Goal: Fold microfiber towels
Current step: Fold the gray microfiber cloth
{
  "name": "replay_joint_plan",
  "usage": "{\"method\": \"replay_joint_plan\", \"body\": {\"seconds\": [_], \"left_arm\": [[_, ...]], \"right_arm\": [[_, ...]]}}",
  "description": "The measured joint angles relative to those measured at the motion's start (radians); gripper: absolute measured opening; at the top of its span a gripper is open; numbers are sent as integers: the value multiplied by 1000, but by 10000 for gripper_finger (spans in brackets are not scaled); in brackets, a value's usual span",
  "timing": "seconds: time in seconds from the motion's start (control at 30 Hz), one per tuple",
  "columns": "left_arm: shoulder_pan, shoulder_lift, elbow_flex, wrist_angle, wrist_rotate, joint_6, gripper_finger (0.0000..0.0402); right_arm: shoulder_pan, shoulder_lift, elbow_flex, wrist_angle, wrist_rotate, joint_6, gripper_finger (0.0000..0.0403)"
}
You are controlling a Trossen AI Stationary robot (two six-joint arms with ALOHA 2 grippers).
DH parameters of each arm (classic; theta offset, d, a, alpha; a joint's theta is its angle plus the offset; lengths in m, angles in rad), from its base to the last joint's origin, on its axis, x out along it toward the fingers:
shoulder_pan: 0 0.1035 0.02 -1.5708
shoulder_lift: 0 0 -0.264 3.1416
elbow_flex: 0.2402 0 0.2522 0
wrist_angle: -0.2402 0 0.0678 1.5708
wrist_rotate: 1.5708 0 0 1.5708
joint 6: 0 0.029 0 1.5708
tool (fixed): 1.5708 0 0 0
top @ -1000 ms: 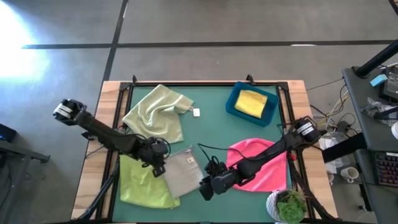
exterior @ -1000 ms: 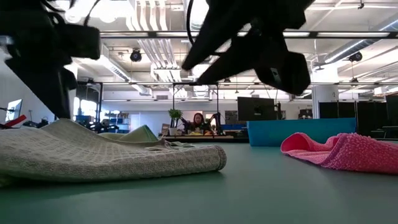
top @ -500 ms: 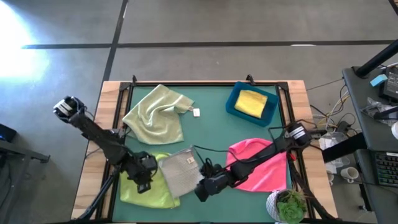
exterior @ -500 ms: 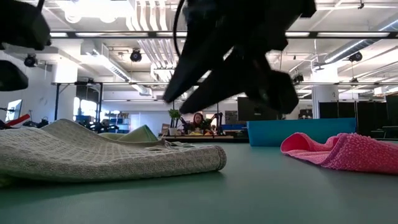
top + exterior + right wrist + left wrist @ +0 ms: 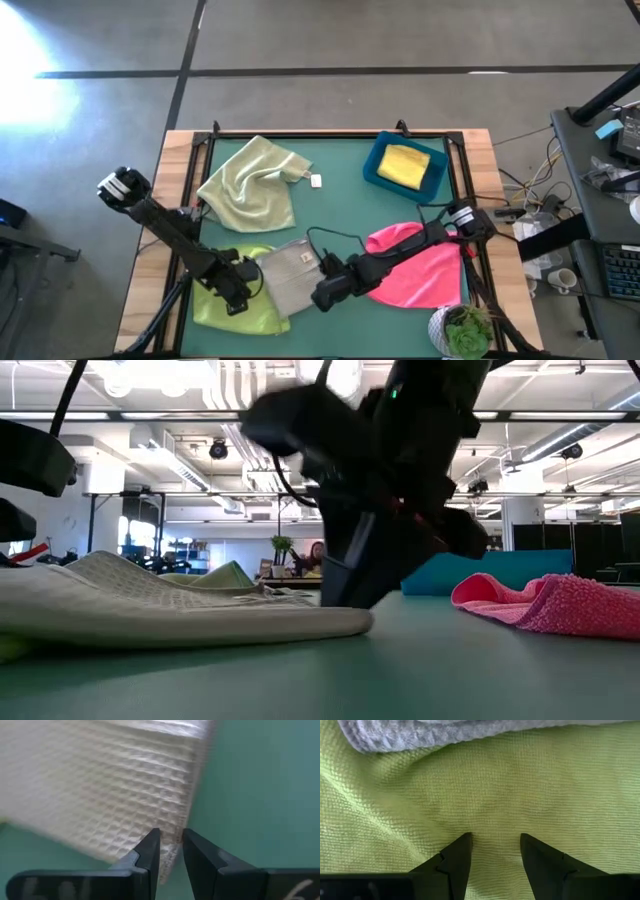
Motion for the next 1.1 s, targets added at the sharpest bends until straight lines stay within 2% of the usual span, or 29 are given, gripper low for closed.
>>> {"method": "replay_joint_plan", "body": {"seconds": [0.5, 0.83, 1.1], "left_arm": [[0, -55, -3, 7, 0, 2, 155], [0, -55, -3, 8, -9, 2, 155], [0, -56, -3, 3, -13, 9, 155]], "right_arm": [[-36, -3, 18, -65, 5, -43, 75], [-10, 11, 127, -52, 8, -78, 75], [-10, 72, 120, -59, -84, -39, 75]]}}
